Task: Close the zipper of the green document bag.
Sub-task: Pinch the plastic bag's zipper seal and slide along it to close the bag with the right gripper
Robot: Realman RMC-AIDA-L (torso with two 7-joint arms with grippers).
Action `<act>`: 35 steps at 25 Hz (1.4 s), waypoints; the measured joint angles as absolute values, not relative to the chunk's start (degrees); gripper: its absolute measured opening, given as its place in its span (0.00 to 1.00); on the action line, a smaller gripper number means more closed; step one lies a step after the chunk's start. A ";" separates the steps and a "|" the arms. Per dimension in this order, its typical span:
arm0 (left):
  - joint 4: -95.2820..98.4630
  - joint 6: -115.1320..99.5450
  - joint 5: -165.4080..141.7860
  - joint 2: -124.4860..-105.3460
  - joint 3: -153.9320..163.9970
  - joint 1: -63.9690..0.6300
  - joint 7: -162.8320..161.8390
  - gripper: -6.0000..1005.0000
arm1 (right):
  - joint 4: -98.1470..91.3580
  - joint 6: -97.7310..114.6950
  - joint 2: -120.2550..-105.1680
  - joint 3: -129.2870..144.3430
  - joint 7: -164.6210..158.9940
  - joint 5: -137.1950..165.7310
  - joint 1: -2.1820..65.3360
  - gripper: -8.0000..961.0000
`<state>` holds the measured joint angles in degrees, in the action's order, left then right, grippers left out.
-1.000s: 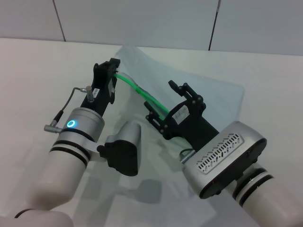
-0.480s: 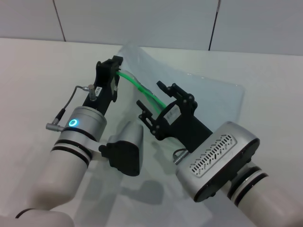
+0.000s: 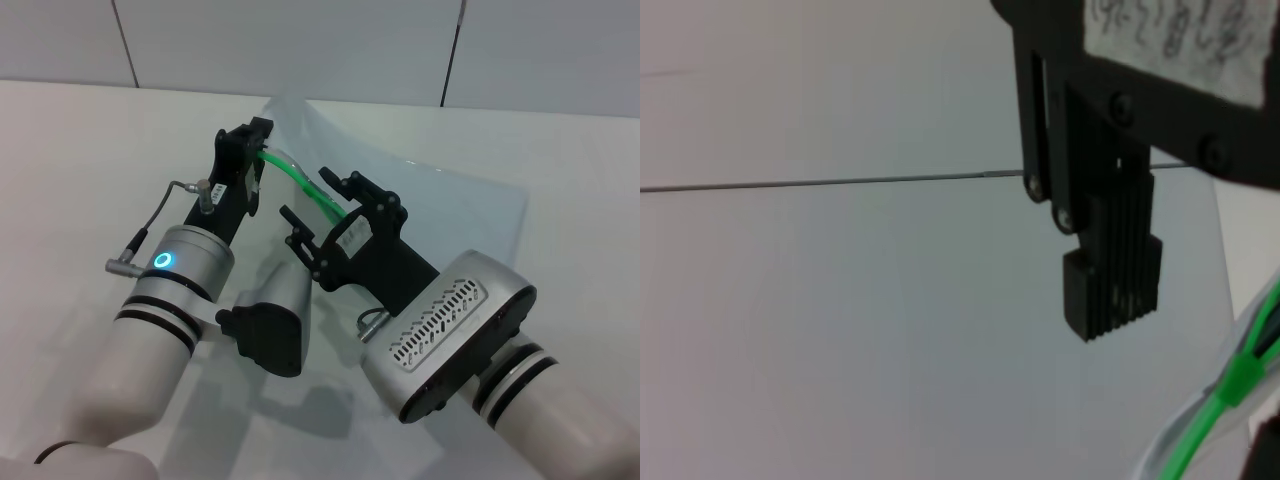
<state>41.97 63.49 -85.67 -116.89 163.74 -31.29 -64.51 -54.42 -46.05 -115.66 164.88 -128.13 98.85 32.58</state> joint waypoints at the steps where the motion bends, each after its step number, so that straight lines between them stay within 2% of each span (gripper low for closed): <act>1: 41.98 63.45 -85.69 -116.89 163.74 -31.29 -64.50 0.06 | -54.35 -46.05 -115.66 164.88 -128.12 98.84 32.61 0.59; 24: 42.20 63.72 -88.68 -116.98 163.74 -31.28 -63.99 0.06 | -52.22 -45.52 -115.83 164.65 -128.58 98.09 33.91 0.55; 35: 42.18 63.64 -90.11 -116.98 163.74 -31.20 -63.90 0.06 | -51.44 -45.52 -115.94 164.45 -128.64 98.03 33.93 0.46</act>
